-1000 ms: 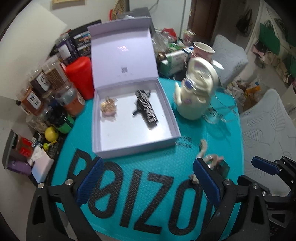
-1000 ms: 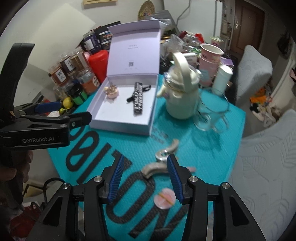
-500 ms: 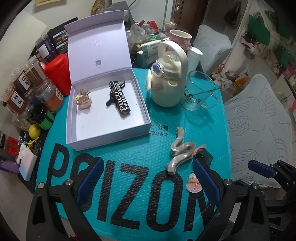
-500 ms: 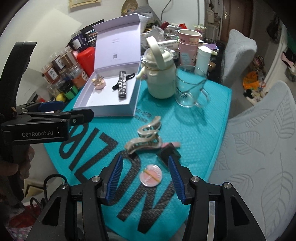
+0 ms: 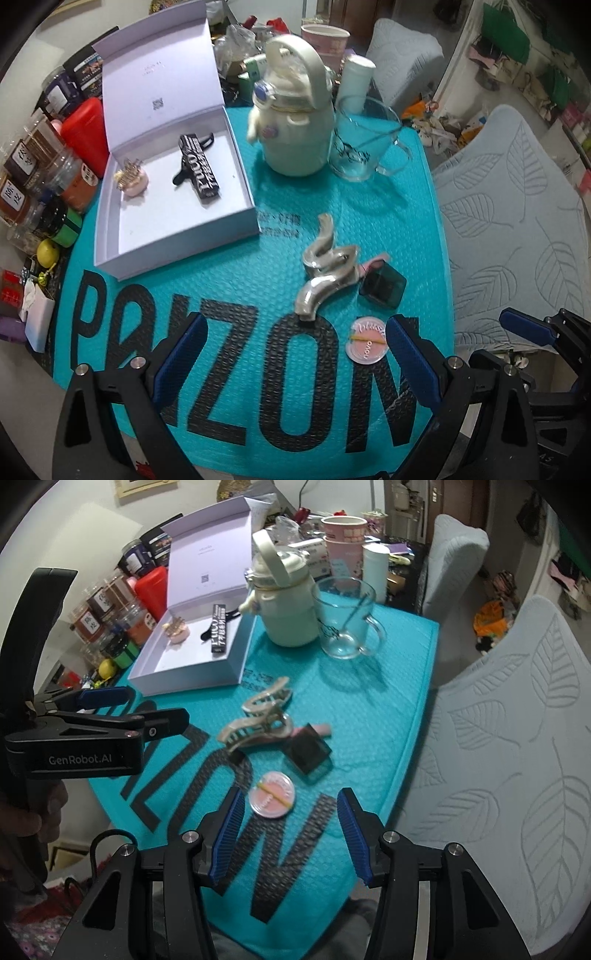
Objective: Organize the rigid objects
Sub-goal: 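Withdraw both open tools from the white box back over the table, then lower the left tool onto the novo blush compact and close on it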
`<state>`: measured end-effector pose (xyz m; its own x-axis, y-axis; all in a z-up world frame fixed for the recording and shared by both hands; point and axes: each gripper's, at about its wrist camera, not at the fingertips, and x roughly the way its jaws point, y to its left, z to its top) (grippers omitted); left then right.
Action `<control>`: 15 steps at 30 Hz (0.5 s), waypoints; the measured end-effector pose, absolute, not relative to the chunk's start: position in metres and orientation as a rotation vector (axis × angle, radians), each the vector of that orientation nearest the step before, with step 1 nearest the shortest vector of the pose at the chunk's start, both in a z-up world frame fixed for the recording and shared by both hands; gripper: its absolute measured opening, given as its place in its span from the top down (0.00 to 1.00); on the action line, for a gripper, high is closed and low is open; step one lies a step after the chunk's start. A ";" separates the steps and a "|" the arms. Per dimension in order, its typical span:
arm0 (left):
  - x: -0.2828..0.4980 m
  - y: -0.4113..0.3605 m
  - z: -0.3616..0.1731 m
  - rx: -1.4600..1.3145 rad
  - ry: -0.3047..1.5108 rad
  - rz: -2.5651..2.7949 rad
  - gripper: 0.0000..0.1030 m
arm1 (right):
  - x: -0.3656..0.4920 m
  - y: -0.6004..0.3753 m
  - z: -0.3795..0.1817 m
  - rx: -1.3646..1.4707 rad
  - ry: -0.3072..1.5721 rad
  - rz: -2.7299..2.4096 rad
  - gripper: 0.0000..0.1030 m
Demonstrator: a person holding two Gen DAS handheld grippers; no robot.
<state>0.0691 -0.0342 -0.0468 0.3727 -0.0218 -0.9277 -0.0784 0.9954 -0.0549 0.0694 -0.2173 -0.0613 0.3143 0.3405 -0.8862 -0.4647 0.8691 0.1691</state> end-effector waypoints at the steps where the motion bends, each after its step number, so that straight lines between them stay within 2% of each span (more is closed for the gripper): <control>1: 0.069 -0.037 -0.049 -0.094 1.193 0.036 0.04 | 0.069 -0.220 -0.064 -0.125 1.138 0.532 0.49; 15: 0.059 -0.078 -0.096 -0.107 1.270 -0.019 0.04 | 0.072 -0.249 -0.109 -0.108 1.224 0.525 0.49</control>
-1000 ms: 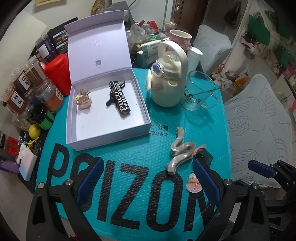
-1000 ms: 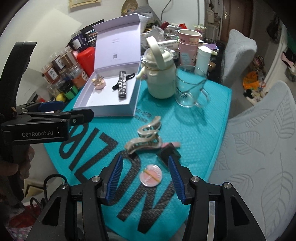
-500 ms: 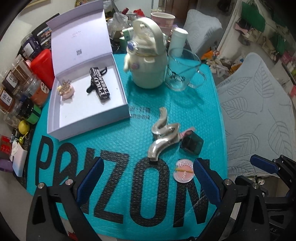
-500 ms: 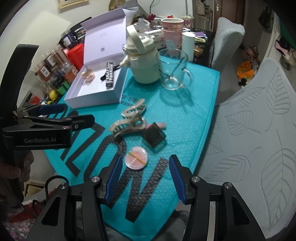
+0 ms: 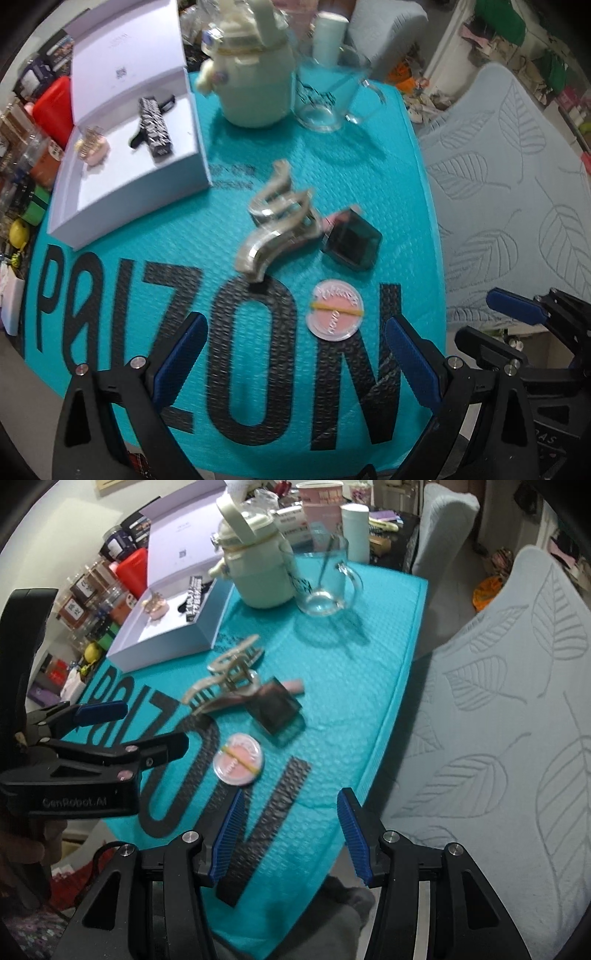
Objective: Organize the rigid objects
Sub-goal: 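Lower the left tool onto the novo blush compact and close on it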
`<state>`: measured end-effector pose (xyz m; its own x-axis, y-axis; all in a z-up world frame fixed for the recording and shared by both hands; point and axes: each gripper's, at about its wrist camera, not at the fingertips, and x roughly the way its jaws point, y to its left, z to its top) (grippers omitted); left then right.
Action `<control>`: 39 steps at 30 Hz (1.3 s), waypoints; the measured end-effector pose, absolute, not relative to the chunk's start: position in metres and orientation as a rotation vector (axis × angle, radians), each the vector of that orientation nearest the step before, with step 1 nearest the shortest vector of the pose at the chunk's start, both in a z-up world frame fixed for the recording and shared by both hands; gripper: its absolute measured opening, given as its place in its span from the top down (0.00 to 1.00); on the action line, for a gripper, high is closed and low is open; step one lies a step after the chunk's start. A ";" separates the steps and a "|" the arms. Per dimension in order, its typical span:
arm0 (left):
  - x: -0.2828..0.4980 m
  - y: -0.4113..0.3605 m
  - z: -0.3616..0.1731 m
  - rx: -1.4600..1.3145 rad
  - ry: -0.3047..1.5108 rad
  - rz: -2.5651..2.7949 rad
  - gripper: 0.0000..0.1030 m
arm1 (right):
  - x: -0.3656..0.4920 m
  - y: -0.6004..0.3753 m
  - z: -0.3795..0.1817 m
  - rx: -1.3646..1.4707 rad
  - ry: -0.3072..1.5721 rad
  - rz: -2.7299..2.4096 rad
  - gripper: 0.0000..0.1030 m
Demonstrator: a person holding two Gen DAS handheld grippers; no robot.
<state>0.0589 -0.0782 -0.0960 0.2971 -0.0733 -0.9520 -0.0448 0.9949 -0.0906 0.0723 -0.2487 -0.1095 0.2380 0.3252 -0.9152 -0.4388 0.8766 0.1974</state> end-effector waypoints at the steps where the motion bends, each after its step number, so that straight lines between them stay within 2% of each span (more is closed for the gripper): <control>1: 0.059 -0.080 -0.099 -0.107 1.272 -0.021 0.04 | 0.073 -0.250 -0.113 -0.106 1.230 0.525 0.49; 16: 0.068 -0.104 -0.159 -0.076 1.312 -0.034 0.05 | 0.089 -0.260 -0.165 -0.138 1.288 0.546 0.49; 19: 0.070 -0.107 -0.173 -0.067 1.330 -0.029 0.10 | 0.093 -0.261 -0.170 -0.140 1.290 0.551 0.49; 24: 0.073 -0.113 -0.180 -0.048 1.295 -0.051 0.12 | 0.100 -0.257 -0.176 -0.162 1.290 0.557 0.49; 26: 0.074 -0.116 -0.180 -0.015 1.278 -0.048 0.18 | 0.103 -0.255 -0.176 -0.164 1.289 0.563 0.49; 29: 0.076 -0.120 -0.178 0.006 1.237 -0.061 0.35 | 0.109 -0.251 -0.176 -0.175 1.284 0.579 0.49; 30: 0.076 -0.121 -0.176 0.010 1.222 -0.074 0.46 | 0.111 -0.250 -0.176 -0.178 1.281 0.585 0.49; 31: 0.076 -0.122 -0.175 0.023 1.217 -0.081 0.51 | 0.113 -0.248 -0.175 -0.181 1.277 0.592 0.49; 39: 0.072 -0.098 -0.169 -0.023 1.223 -0.044 0.51 | 0.132 -0.218 -0.171 -0.205 1.244 0.663 0.49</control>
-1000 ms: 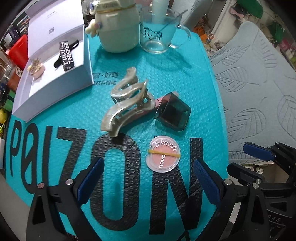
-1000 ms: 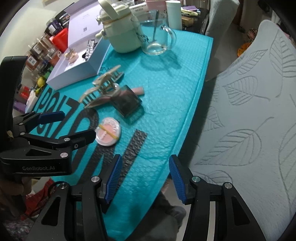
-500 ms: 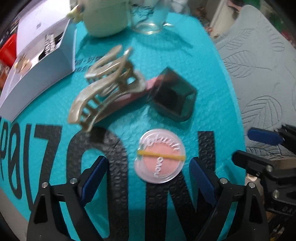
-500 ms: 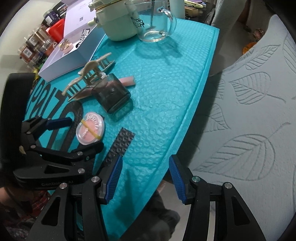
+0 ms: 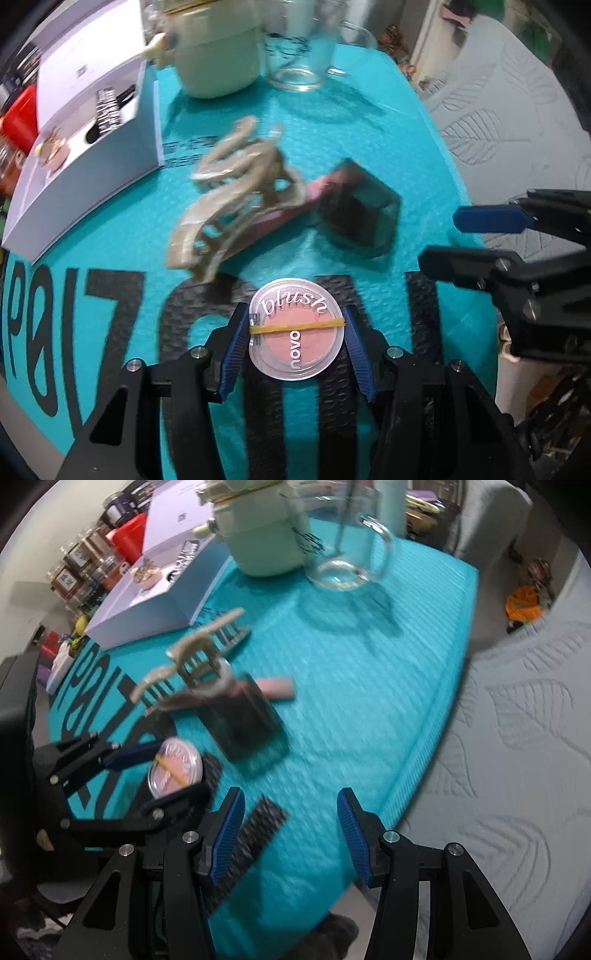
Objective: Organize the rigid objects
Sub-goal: 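Lower the left tool onto the novo blush compact and close on it, then grasp the dark square compact with the right tool while the left tool lifts the blush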
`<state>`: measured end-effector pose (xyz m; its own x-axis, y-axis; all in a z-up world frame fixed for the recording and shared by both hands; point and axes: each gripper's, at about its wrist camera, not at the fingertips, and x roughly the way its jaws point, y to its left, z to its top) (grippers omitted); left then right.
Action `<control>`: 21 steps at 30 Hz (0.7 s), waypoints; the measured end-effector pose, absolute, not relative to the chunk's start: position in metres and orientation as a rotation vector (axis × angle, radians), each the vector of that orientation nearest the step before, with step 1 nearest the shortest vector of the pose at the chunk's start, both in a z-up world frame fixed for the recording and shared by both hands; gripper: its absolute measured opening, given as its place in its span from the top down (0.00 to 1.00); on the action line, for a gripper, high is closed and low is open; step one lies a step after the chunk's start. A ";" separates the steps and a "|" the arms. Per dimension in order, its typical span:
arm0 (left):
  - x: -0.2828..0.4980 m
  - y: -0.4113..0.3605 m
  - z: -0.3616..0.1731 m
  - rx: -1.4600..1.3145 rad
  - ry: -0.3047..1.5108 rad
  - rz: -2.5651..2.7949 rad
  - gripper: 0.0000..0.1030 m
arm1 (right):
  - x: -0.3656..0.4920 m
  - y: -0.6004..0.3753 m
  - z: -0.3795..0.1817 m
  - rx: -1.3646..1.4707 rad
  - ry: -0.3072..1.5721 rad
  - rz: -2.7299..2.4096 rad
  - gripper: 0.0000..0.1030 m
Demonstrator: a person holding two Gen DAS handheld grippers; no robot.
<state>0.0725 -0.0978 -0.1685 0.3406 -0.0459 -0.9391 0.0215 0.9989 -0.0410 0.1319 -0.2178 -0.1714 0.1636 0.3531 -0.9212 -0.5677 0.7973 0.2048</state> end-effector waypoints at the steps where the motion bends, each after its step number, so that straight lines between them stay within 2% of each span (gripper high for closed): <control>1: 0.071 -0.093 -0.167 -0.026 1.220 -0.036 0.51 | 0.134 -0.212 -0.172 -0.213 1.239 0.678 0.49; 7: 0.063 -0.061 -0.163 -0.095 1.230 0.029 0.51 | 0.140 -0.181 -0.179 -0.270 1.227 0.742 0.46; 9: 0.056 -0.051 -0.163 -0.113 1.230 0.050 0.51 | 0.141 -0.174 -0.182 -0.291 1.221 0.744 0.41; 21: 0.035 -0.024 -0.163 -0.203 1.225 0.090 0.51 | 0.146 -0.149 -0.192 -0.377 1.187 0.733 0.39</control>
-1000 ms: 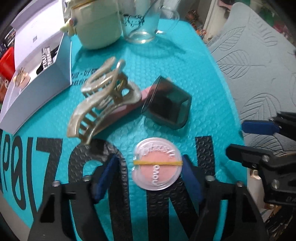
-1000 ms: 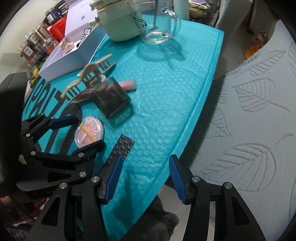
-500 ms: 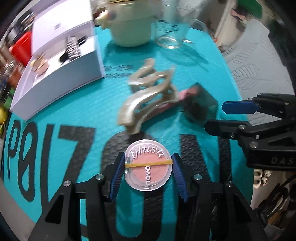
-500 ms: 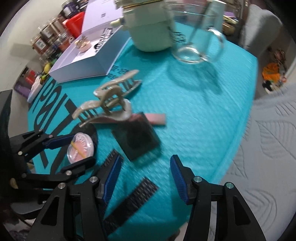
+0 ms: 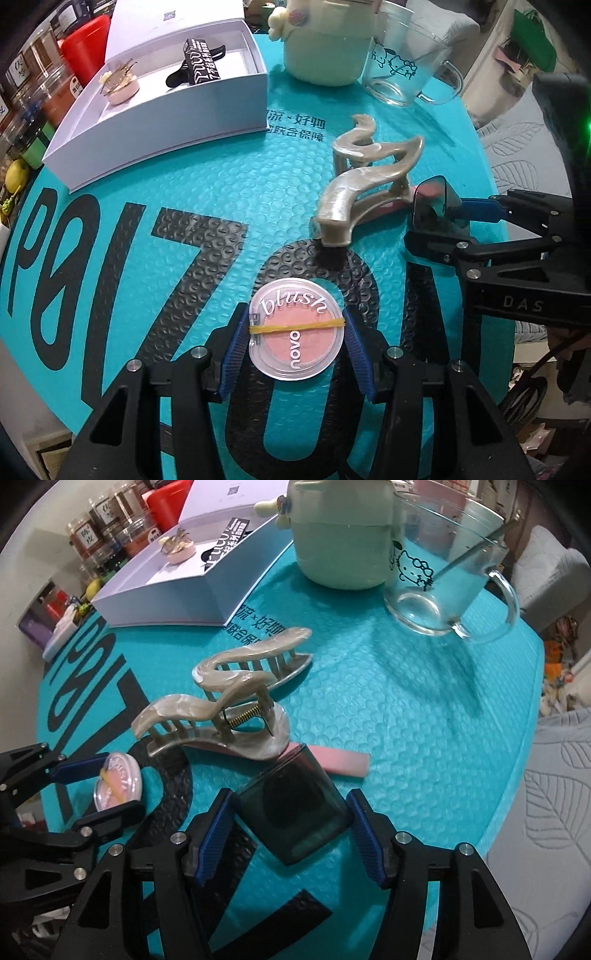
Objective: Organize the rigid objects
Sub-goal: 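Grasp the dark square compact with the right tool while the left tool lifts the blush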
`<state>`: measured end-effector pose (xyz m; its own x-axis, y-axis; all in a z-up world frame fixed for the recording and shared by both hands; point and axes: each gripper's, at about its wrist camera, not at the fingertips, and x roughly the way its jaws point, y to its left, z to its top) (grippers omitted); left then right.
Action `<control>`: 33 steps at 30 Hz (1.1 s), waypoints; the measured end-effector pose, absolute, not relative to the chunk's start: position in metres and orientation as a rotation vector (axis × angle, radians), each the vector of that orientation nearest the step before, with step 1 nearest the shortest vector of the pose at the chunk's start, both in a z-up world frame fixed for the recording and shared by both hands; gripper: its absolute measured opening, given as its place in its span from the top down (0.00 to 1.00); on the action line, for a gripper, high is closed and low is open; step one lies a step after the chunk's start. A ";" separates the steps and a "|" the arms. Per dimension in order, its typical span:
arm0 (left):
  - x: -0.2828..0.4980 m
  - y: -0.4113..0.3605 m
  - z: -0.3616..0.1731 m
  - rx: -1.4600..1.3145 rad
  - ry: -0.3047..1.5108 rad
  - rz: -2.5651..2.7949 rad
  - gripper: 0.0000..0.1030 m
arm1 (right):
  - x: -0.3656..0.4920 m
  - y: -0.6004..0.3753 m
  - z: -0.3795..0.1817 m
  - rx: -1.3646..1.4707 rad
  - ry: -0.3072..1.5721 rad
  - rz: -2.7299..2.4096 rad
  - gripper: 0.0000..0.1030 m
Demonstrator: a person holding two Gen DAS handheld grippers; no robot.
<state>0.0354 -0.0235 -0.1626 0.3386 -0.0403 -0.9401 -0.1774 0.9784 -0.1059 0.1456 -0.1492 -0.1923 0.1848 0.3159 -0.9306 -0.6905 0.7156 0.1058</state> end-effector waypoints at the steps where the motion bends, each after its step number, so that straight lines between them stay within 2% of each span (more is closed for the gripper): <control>1: 0.035 -0.022 -0.162 -0.203 1.223 0.090 0.51 | 0.145 -0.149 -0.192 -0.377 1.184 0.733 0.39; 14: 0.023 -0.009 -0.151 -0.218 1.217 0.064 0.51 | 0.114 -0.151 -0.187 -0.336 1.221 0.728 0.40; 33: -0.010 -0.003 -0.084 -0.093 1.146 -0.015 0.51 | 0.040 -0.163 -0.139 -0.223 1.216 0.639 0.40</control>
<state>-0.0095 -0.0029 -0.0836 0.4122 -0.0596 -0.9091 -0.0355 0.9961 -0.0813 0.0403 -0.1633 -0.1389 0.1992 0.3366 -0.9203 -0.5664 0.8060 0.1722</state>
